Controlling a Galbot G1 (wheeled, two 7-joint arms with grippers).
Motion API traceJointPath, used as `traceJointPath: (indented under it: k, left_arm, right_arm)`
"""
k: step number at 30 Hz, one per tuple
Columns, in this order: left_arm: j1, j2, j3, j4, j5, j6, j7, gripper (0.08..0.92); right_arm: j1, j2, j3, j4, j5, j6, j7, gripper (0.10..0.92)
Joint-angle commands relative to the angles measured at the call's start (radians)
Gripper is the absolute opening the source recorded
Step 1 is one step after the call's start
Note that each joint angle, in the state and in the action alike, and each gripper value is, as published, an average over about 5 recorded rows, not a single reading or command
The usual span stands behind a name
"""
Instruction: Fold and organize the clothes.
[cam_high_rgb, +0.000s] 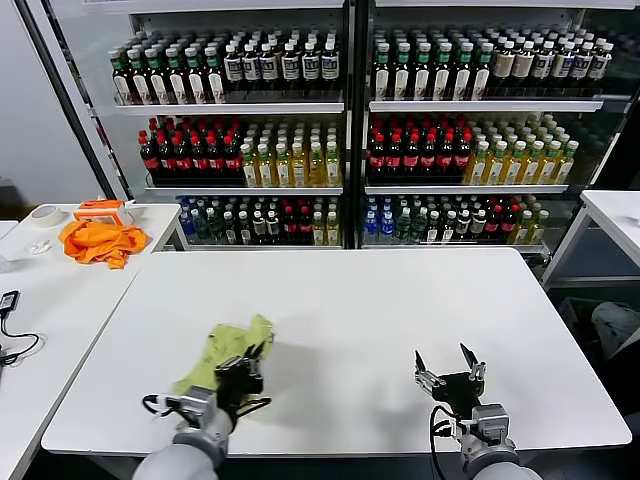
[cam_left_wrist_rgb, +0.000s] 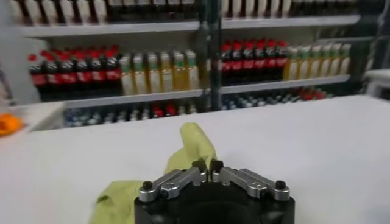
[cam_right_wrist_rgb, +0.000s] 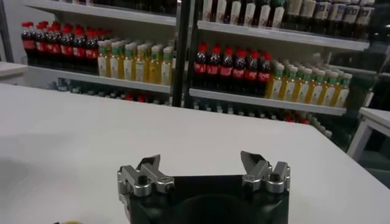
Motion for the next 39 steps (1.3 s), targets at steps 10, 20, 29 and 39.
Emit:
traceJointPath:
  k: [10, 20, 29, 39]
  left_arm:
    - [-0.171, -0.070, 0.019, 0.046, -0.068, -0.110, -0.092, 0.329]
    - [-0.005, 0.109, -0.253, 0.033, 0.070, -0.182, -0.030, 0.615]
    - [0.042, 0.081, -0.243, 0.012, 0.126, -0.194, -0.031, 0.814]
    - [0.022, 0.063, -0.228, 0.025, 0.126, -0.186, -0.028, 0.823]
  right_arm:
    - [0.023, 0.010, -0.056, 0.022, 0.003, -0.005, -0.004, 0.823]
    - [0.169, 0.067, -0.462, -0.036, 0.271, -0.105, 0.081, 0.823]
    - [0.311, 0.063, -0.503, -0.162, 0.441, -0.171, 0.189, 0.823]
    - [0.354, 0.083, -0.519, -0.255, 0.567, -0.179, 0.193, 0.664]
